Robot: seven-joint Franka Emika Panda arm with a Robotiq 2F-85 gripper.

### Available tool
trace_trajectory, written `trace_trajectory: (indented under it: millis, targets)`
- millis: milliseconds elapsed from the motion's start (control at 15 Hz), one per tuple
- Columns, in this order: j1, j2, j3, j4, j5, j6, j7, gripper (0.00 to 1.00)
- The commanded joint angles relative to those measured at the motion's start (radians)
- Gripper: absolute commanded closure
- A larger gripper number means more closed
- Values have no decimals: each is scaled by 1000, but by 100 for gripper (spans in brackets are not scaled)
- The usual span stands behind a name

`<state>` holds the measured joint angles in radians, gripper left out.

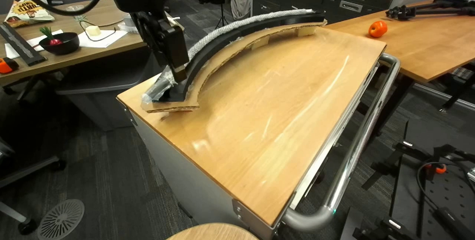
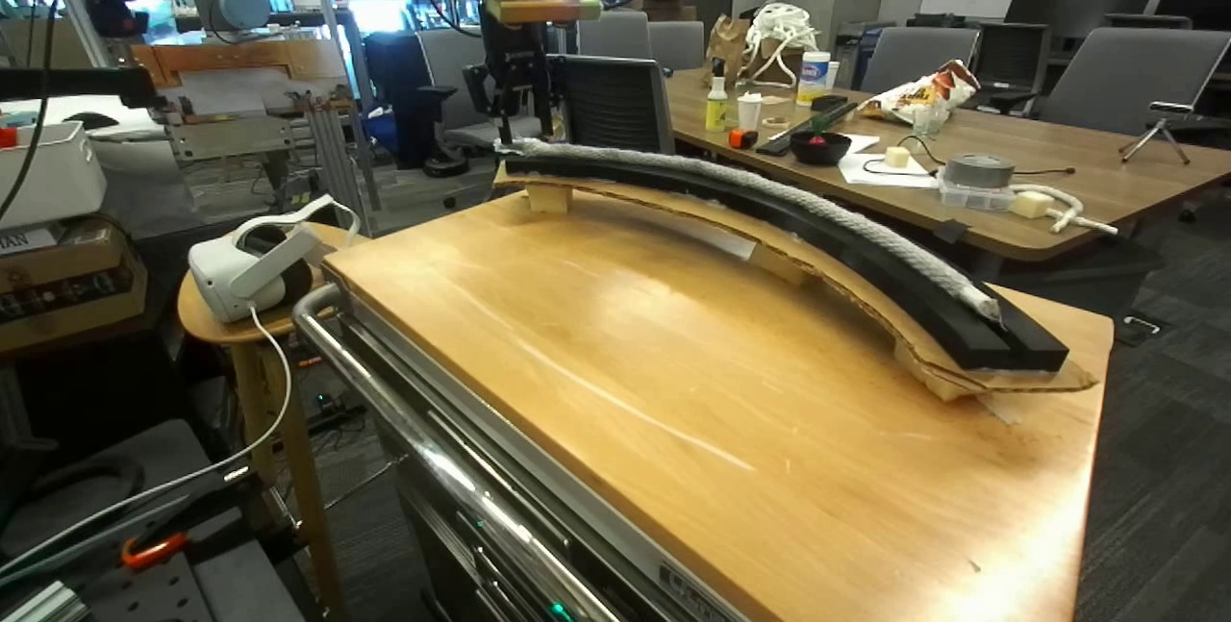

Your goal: Place the white rope on the table

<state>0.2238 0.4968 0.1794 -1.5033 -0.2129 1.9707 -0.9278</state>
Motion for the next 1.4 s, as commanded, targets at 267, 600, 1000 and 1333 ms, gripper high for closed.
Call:
trace_trajectory:
  millis: [267, 600, 1000, 1333]
  targets:
    - [9, 100, 1, 155, -21, -99, 4, 35]
    - [8, 122, 0, 186, -23, -122, 0, 84]
    - [-19, 91, 6, 160, 11, -140, -3, 98]
    - [-109, -73, 40, 45, 130, -249, -129, 98]
